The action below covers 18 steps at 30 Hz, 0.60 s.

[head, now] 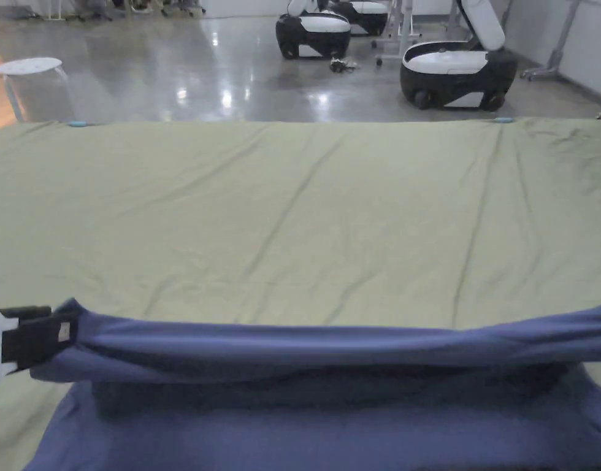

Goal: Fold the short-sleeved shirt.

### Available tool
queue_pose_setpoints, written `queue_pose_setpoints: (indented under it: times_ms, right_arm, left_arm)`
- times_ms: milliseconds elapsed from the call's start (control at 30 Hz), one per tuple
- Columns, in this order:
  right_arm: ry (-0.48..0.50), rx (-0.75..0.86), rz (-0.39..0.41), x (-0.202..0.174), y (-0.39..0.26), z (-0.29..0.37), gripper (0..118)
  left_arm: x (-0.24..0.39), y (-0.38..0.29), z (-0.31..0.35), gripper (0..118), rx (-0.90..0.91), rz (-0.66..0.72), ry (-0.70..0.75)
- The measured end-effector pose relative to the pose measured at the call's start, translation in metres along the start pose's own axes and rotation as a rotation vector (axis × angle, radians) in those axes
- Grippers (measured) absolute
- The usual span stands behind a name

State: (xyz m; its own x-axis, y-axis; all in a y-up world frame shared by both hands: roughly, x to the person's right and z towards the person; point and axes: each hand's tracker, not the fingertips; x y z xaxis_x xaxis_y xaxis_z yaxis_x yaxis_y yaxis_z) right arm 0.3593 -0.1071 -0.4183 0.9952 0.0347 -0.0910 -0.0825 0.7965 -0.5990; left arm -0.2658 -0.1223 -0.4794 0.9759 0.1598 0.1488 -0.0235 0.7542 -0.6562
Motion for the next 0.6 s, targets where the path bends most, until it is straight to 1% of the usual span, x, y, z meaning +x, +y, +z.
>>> queue_pose_setpoints:
  times_ms: [100, 233, 300, 333, 400, 500, 533, 567, 600]
  right_arm:
    - [-0.005, -0.080, -0.014, -0.007, -0.041, 0.004, 0]
    - [-0.056, -0.152, 0.039, -0.013, -0.076, -0.011, 0]
    - [-0.061, -0.185, 0.025, -0.015, -0.087, -0.018, 0]
    - [-0.072, -0.189, 0.020, -0.011, -0.091, -0.023, 0]
    - [-0.091, -0.194, 0.025, -0.015, -0.098, -0.027, 0]
    - [-0.112, -0.191, 0.030, -0.012, -0.104, -0.034, 0]
    - [-0.117, -0.187, 0.005, -0.013, -0.103, -0.032, 0]
    - [-0.109, -0.190, -0.041, -0.010, -0.101, -0.030, 8]
    - [-0.070, -0.187, -0.082, -0.008, -0.098, -0.022, 31]
  left_arm:
    - [-0.002, -0.042, 0.002, 0, -0.054, 0.015, -0.008]
    - [-0.010, -0.083, -0.010, 0, -0.108, 0.036, -0.020]
    - [-0.016, -0.098, -0.016, 0, -0.147, 0.066, -0.017]
    - [-0.020, -0.104, -0.017, 0, -0.144, 0.074, -0.029]
    - [-0.023, -0.109, -0.015, 0, -0.078, 0.106, -0.060]
    - [-0.020, -0.106, -0.014, 0, -0.088, 0.121, -0.051]
    - [-0.017, -0.105, -0.009, 5, -0.085, 0.121, -0.052]
    - [-0.015, -0.103, -0.001, 17, -0.078, 0.112, -0.054]
    - [-0.014, -0.101, 0.008, 39, -0.071, 0.105, -0.060]
